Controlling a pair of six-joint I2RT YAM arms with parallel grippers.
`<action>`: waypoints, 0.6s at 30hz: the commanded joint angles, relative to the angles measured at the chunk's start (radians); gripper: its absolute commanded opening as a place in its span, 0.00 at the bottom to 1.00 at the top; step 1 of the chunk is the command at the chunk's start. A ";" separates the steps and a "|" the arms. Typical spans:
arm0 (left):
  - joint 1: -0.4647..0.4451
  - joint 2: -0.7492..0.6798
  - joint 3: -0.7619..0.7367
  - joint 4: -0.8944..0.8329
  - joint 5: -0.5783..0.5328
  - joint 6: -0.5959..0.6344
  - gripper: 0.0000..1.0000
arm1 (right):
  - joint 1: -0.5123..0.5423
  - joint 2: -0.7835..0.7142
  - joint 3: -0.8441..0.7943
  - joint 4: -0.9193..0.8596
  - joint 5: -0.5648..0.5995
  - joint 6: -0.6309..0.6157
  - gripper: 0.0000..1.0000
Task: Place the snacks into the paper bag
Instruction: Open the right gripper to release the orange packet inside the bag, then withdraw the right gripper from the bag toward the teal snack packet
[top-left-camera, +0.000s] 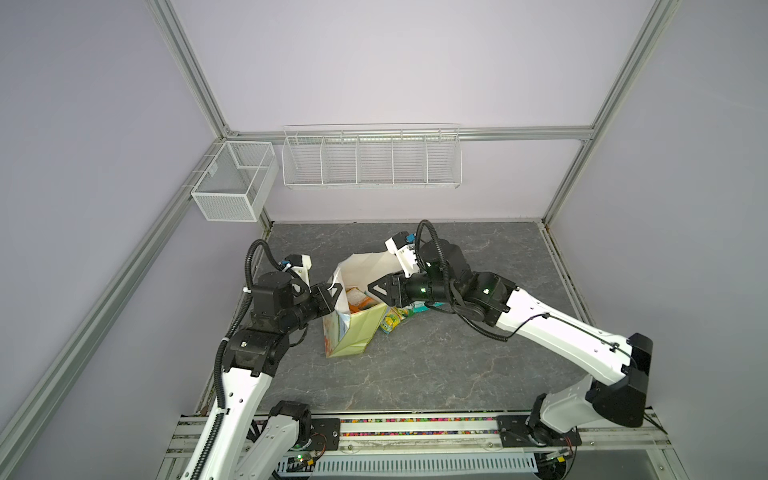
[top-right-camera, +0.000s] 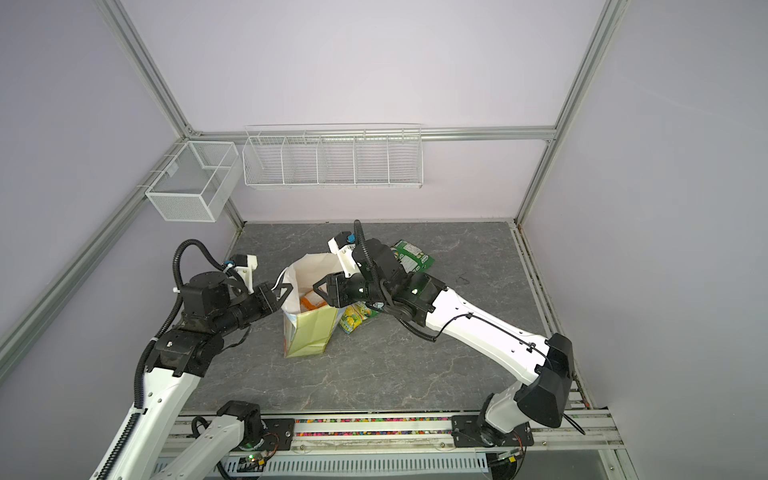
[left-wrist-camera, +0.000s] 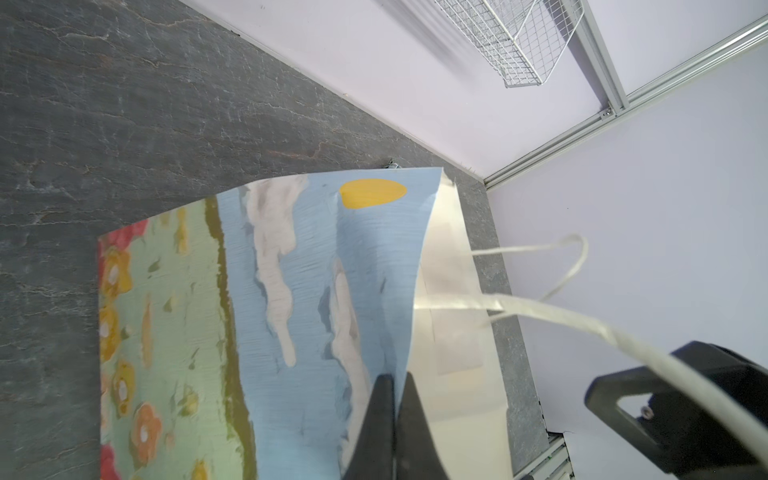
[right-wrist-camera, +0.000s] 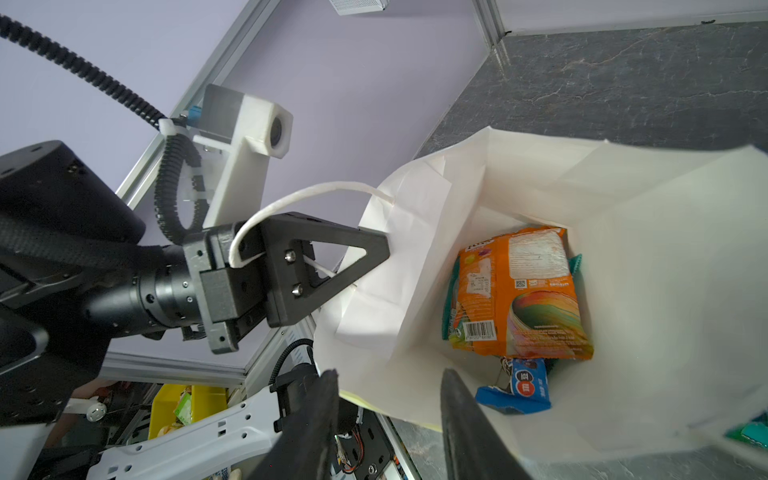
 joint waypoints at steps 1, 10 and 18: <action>-0.003 -0.016 0.005 0.040 0.015 -0.006 0.00 | 0.005 -0.021 0.013 0.015 0.002 -0.010 0.44; -0.003 -0.019 0.004 0.037 0.013 -0.006 0.00 | 0.005 -0.058 -0.004 -0.011 0.036 -0.028 0.52; -0.003 -0.021 0.002 0.036 0.010 -0.005 0.00 | -0.003 -0.129 -0.030 -0.054 0.110 -0.060 0.62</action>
